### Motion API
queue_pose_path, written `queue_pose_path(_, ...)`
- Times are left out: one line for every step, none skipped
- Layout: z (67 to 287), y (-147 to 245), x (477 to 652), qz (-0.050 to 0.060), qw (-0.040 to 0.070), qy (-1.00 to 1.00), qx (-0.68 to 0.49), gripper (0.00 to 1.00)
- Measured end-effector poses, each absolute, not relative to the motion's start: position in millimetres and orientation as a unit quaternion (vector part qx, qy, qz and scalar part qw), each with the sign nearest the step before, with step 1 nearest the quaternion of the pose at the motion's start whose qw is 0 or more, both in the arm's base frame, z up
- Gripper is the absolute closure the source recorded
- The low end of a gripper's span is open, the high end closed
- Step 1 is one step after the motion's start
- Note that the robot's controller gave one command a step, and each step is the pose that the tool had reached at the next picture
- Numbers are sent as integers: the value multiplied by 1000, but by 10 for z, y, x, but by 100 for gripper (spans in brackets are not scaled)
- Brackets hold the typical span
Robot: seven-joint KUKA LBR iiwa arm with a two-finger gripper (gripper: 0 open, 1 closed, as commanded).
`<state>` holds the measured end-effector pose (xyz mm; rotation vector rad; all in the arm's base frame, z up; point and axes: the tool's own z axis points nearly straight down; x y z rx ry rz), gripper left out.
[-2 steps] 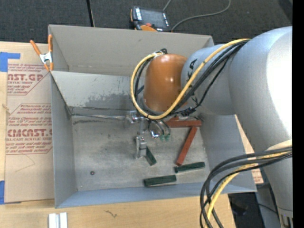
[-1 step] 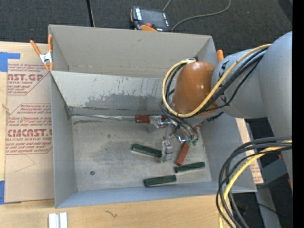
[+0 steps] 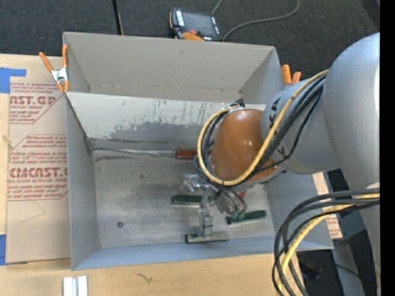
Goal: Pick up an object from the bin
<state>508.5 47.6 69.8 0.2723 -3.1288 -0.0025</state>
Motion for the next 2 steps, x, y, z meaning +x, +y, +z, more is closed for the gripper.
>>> queue_pose_path(704, 461, 5108, -1, -1, -996, 85, 100)
queue_pose_path(2010, 656, 5199, 0, -5, -996, 85, 100)
